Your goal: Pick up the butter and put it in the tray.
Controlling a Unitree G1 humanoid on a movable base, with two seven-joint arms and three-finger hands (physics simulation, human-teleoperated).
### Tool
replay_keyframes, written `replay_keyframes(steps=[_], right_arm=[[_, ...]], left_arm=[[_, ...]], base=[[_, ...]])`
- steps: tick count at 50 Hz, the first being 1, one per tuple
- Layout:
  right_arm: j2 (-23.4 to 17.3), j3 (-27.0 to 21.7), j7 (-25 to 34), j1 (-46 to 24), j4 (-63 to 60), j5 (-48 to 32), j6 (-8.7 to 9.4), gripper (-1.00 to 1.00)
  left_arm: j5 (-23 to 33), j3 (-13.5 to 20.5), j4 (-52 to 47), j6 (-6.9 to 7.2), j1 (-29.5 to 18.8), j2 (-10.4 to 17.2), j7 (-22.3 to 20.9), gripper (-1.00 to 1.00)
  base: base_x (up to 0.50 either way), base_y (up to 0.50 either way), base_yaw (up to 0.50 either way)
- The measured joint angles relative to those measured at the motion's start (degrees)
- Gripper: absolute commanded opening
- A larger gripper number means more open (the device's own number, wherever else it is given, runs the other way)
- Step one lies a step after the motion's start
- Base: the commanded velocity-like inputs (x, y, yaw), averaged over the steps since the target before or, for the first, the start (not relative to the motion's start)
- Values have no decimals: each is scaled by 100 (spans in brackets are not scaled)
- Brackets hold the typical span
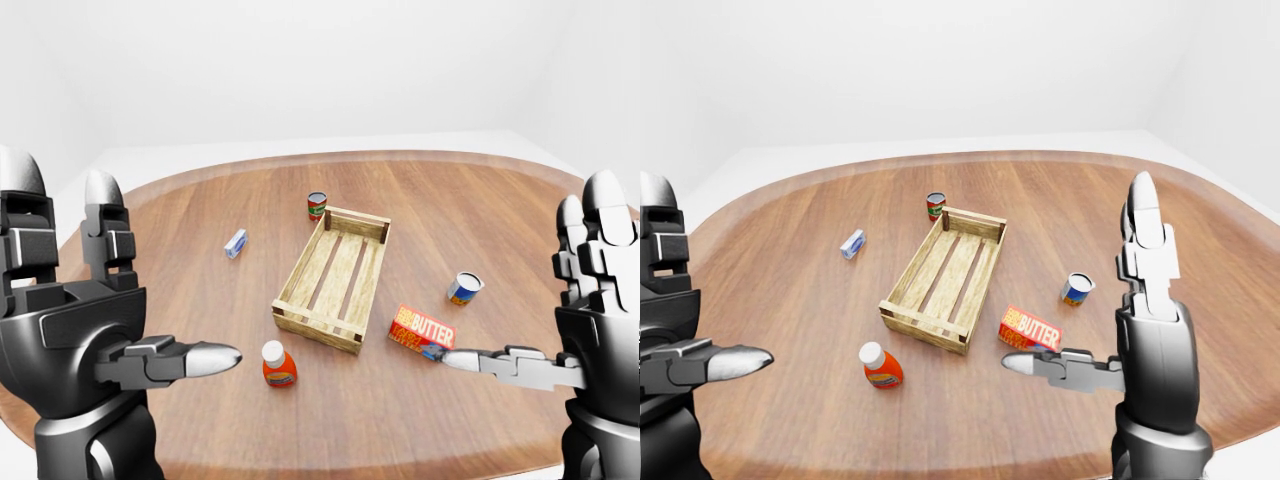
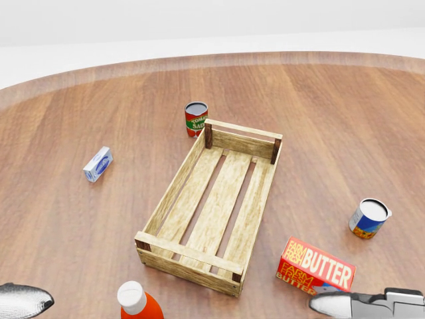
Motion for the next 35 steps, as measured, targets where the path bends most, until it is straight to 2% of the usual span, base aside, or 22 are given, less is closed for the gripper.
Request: replay_keyframes(steps=[4, 8, 17, 25, 35], right_arm=[[275, -539, 693, -60, 0, -471, 0, 100], [437, -851, 1198, 40, 1, -835, 0, 100], [431, -1259, 1740, 300, 144, -1219, 0, 100], [347, -1308, 2096, 441, 343, -1653, 0, 100], [48, -797, 2344, 316, 834, -2406, 0, 100]], left_arm=[[-18, 8, -2, 0, -1, 1, -2, 100], [-39, 20, -6, 0, -3, 4, -3, 100], [-80, 49, -32, 0, -2, 7, -1, 100], [-98, 65, -29, 0, -19, 14, 17, 100], [-87, 65, -24, 0, -36, 24, 34, 100]], base=[[0, 0, 0], [0, 0, 0], [0, 0, 0], [0, 0, 0], [0, 0, 0]])
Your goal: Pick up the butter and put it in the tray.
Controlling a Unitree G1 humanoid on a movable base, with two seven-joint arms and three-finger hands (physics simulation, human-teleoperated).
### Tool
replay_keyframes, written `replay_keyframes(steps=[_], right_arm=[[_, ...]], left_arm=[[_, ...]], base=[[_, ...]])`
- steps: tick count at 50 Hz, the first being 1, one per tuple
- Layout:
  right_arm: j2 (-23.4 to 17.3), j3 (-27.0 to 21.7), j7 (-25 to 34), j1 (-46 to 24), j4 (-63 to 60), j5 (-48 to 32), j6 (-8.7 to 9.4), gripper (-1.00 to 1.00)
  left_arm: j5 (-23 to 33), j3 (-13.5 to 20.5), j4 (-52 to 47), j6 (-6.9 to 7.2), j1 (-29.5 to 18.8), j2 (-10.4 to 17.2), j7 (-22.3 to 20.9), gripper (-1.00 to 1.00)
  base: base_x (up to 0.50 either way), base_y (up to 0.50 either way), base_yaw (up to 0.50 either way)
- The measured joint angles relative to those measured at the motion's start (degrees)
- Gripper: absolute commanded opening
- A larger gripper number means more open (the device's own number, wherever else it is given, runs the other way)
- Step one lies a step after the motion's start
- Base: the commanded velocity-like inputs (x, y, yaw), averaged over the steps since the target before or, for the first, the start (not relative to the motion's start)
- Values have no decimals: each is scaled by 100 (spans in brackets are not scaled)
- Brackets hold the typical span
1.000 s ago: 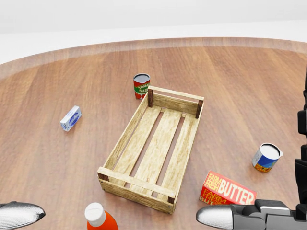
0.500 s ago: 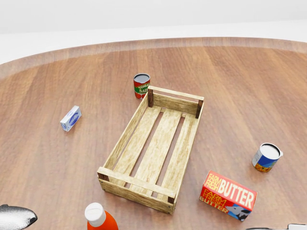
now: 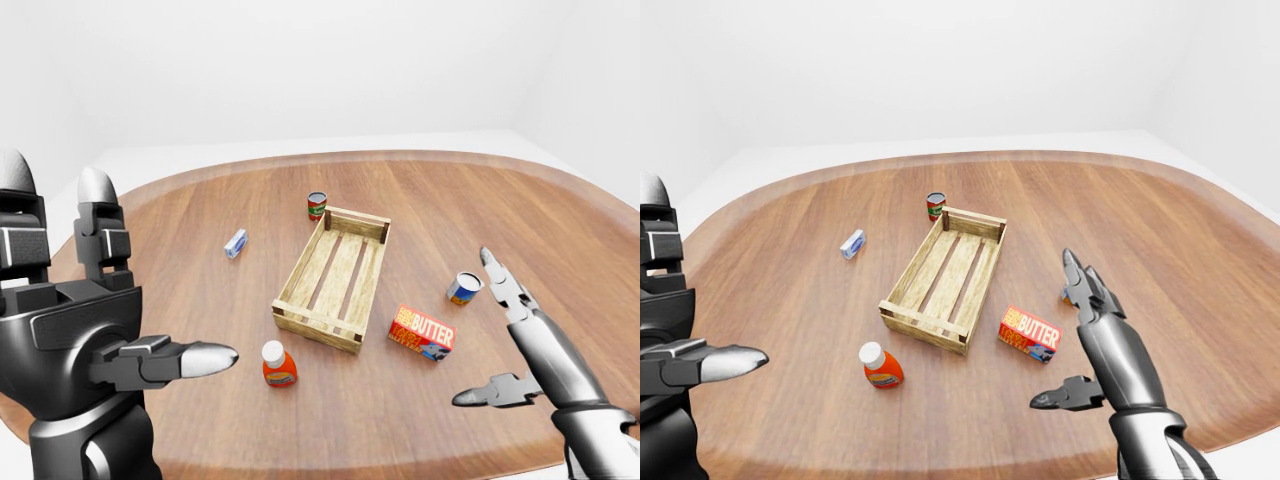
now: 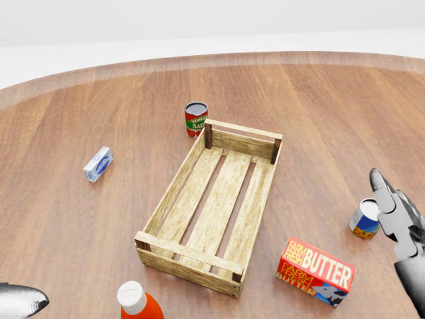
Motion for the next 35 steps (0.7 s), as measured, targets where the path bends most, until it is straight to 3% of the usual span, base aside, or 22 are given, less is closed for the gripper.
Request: replay_keyframes(steps=[14, 35], right_arm=[[-473, 476, 76, -230, 642, -707, 0, 100], [-975, 419, 76, -702, 1830, -896, 0, 100]], left_arm=[[-38, 33, 18, 0, -48, 25, 31, 100], [-57, 47, 44, 0, -56, 34, 33, 100]], base=[[0, 0, 0], [0, 0, 0]])
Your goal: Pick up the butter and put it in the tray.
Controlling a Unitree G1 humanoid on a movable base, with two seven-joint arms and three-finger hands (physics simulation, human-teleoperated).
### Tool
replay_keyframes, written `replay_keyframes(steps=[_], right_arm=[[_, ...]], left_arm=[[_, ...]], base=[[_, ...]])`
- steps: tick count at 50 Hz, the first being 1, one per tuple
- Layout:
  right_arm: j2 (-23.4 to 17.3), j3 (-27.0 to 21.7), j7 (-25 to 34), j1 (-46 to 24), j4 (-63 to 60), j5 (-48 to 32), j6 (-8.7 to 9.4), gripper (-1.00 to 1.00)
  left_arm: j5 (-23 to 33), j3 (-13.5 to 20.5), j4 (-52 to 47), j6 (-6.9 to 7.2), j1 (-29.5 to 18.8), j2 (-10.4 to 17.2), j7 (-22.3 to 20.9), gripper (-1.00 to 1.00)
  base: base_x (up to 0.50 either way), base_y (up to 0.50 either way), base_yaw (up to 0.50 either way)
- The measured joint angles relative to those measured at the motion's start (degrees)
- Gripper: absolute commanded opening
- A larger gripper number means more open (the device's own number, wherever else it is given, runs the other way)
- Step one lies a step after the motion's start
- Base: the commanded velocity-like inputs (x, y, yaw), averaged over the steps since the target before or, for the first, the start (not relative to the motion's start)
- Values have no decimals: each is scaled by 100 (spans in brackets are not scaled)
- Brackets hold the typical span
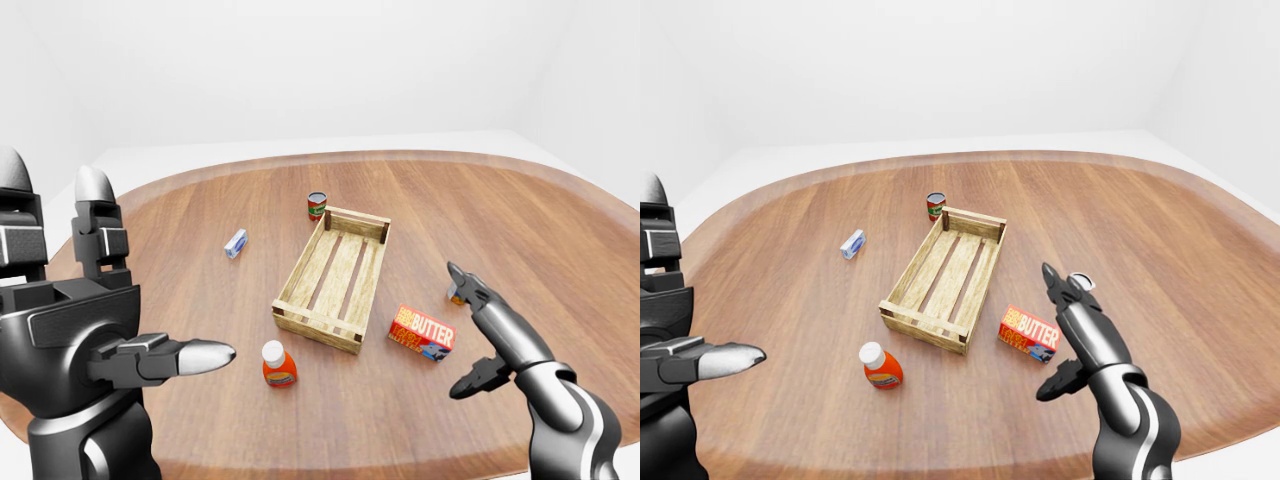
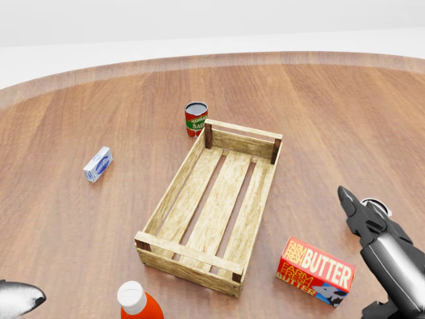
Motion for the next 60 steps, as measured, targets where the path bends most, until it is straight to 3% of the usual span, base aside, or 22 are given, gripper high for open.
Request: replay_keyframes(steps=[36, 60], right_arm=[[-597, -9, 0, -702, 1010, -195, 0, 100], [-1151, 192, -194, -1532, 2702, 83, 0, 100]], left_arm=[[-106, 65, -11, 0, -40, 32, 38, 100], [-109, 49, 19, 0, -39, 32, 42, 100]], base=[[0, 0, 0], [0, 0, 0]])
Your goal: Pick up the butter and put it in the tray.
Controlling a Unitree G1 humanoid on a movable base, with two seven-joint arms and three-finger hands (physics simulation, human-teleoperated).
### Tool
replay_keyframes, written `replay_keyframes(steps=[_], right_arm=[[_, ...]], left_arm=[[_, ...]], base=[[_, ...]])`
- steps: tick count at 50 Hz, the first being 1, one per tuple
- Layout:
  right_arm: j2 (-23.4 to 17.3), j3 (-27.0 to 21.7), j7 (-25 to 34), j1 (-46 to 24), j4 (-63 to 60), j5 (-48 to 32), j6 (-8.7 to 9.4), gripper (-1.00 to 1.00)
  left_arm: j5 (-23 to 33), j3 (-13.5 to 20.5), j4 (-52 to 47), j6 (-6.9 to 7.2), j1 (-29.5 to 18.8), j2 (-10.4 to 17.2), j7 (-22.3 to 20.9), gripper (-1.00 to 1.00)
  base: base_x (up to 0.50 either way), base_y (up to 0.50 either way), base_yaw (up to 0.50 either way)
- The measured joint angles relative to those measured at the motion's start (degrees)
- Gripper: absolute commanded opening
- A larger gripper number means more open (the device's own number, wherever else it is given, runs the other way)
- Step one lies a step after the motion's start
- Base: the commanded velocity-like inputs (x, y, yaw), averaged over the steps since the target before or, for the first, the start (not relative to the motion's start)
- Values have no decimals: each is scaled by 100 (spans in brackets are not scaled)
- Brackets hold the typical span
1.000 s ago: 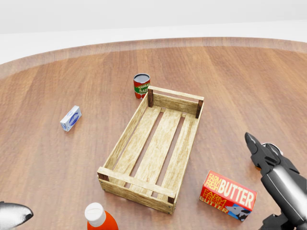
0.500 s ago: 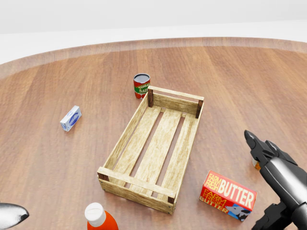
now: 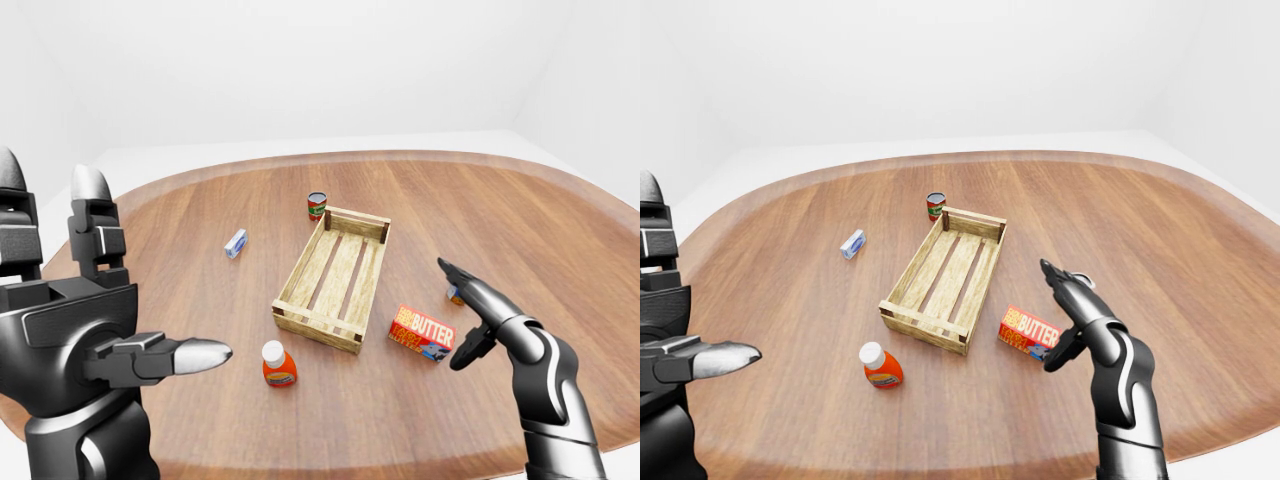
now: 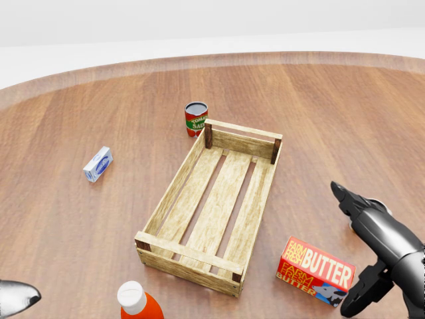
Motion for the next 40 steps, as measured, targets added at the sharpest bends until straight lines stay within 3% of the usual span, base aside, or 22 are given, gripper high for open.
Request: replay_keyframes(steps=[40], right_arm=[[-334, 580, -1156, -844, 2760, 1012, 0, 100]], left_arm=[[77, -54, 88, 0, -1, -4, 5, 100]], base=[[0, 0, 0]])
